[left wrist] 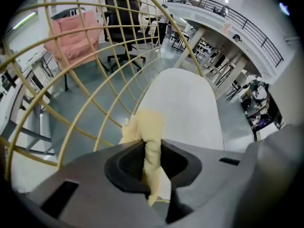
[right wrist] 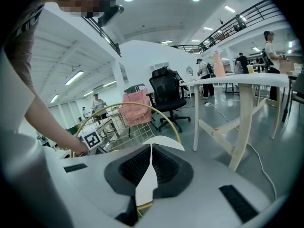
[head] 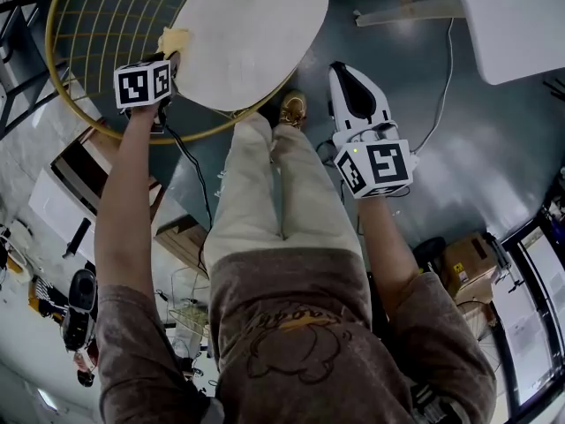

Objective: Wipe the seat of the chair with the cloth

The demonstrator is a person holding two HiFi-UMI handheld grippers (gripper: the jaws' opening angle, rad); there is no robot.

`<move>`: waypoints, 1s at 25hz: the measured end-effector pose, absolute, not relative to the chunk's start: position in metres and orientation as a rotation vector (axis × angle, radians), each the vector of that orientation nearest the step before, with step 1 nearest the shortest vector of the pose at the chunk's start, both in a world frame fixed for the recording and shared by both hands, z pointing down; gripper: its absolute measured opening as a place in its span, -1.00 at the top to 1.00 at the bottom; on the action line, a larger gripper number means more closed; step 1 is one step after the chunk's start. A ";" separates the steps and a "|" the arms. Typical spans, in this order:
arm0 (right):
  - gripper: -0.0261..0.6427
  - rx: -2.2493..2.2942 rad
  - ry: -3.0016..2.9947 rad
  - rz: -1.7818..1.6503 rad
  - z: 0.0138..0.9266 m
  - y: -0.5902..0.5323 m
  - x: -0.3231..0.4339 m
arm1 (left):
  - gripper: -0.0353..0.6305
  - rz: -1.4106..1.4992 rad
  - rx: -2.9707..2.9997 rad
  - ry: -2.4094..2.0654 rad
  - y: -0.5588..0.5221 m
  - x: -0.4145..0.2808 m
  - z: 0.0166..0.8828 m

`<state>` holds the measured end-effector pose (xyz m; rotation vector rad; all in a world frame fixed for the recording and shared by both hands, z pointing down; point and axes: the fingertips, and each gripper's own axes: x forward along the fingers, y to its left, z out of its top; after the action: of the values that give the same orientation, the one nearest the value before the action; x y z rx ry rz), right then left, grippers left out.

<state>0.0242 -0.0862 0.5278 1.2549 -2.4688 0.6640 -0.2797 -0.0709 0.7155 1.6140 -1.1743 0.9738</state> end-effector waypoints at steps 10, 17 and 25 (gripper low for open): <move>0.82 1.235 -2.462 0.659 0.531 -0.088 0.022 | 0.66 0.878 1.613 -1.079 -0.049 -0.244 0.719; 0.82 1.244 -2.460 0.669 0.532 -0.084 0.025 | 0.66 0.854 1.643 -0.956 -0.031 -0.193 0.721; 0.82 1.262 -2.451 0.672 0.531 -0.080 0.037 | 0.66 0.782 1.645 -0.852 -0.009 -0.133 0.719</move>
<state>0.0368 -0.0796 0.5313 1.2616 -2.4510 0.6724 -0.1329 -0.0085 0.7192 1.6447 -0.8515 0.7817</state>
